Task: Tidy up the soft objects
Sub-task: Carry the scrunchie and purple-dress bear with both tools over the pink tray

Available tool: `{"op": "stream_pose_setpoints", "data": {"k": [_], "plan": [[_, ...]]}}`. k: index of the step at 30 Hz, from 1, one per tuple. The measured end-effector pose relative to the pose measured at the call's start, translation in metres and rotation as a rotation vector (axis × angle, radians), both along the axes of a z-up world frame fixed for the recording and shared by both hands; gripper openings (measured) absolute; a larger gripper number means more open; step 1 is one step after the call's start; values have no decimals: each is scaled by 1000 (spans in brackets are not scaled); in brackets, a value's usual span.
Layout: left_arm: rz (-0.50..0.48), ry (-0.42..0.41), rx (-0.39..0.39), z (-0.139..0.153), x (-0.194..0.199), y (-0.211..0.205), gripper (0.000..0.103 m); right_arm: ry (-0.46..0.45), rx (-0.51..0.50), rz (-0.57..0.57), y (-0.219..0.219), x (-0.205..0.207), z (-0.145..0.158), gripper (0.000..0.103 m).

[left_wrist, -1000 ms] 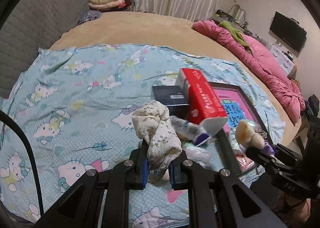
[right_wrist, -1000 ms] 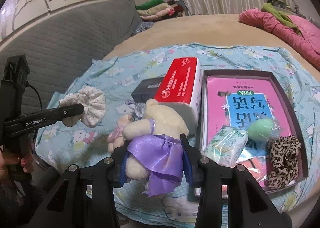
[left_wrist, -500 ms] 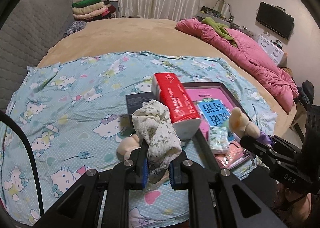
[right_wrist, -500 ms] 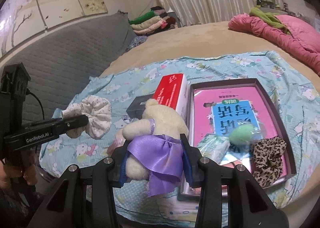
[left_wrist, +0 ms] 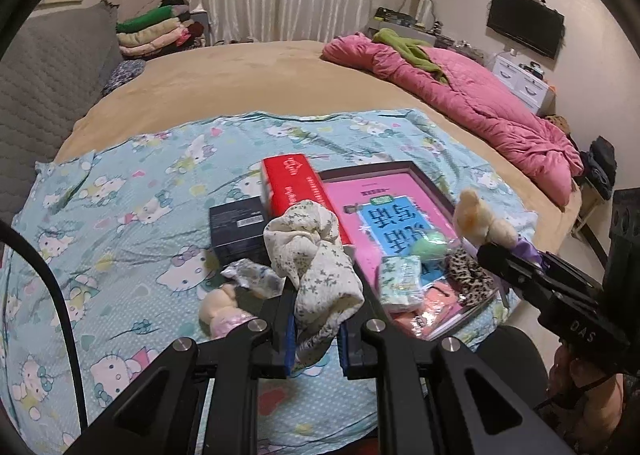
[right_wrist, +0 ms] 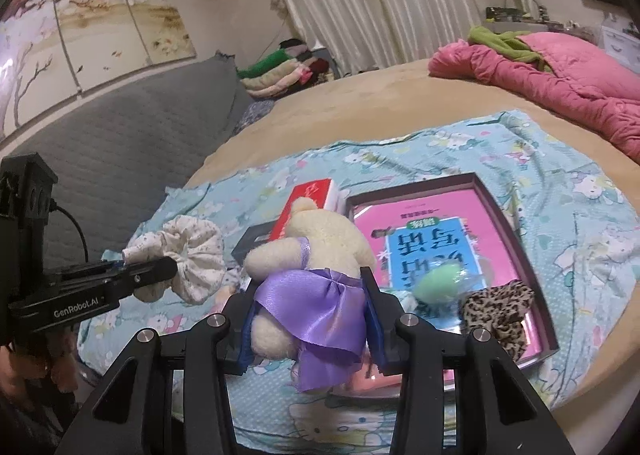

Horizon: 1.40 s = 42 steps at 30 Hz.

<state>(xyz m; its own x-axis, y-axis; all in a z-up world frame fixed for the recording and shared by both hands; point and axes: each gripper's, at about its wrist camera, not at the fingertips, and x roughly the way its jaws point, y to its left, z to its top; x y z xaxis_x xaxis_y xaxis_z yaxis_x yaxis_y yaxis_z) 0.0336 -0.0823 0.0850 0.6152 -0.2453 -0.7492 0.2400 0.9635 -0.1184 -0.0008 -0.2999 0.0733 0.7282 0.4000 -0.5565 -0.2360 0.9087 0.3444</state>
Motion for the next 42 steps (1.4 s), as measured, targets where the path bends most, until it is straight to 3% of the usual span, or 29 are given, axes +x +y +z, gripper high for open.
{"op": "stream_pose_setpoints", "data": {"k": [9,21,42], "plan": [[-82,-4,0,2,3,-38,16,-38,12,-120,-39,-5,9,45],[-207,54,-40,-20,18,-98,16,-45,12,-260,-86,-5,-1,45],[-302,158,-40,-77,47,-159,16,-30,-55,-338,-107,5,-28,45]]}}
